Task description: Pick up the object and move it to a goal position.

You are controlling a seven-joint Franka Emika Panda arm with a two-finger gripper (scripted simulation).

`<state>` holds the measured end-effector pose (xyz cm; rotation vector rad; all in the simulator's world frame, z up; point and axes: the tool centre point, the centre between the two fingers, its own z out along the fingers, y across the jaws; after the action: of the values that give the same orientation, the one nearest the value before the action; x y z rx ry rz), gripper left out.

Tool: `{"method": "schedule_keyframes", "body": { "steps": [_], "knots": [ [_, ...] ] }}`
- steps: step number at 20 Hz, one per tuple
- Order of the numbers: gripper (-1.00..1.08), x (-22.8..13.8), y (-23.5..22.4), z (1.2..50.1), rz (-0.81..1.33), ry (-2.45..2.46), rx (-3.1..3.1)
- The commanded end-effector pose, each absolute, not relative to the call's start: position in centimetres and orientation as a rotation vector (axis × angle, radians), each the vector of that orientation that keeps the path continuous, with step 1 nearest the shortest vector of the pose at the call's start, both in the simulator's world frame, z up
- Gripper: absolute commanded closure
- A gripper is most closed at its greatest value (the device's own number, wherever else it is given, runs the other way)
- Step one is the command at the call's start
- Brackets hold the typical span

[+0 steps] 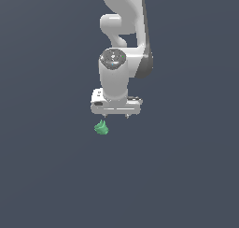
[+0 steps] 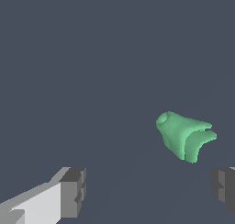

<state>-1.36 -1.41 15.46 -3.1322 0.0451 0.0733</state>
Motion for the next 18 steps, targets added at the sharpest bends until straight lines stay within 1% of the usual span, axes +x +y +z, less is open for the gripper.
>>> {"method": "schedule_keyframes", "body": {
  "steps": [1, 10, 18],
  "knots": [
    [-0.92, -1.4, -1.4, 15.5, 0.073, 0.045, -3.132],
    [-0.92, -1.3, -0.1, 16.3, 0.05, -0.023, -3.112],
    [-0.92, -1.3, -0.4, 16.0, 0.05, 0.024, -3.113]
  ]
}}
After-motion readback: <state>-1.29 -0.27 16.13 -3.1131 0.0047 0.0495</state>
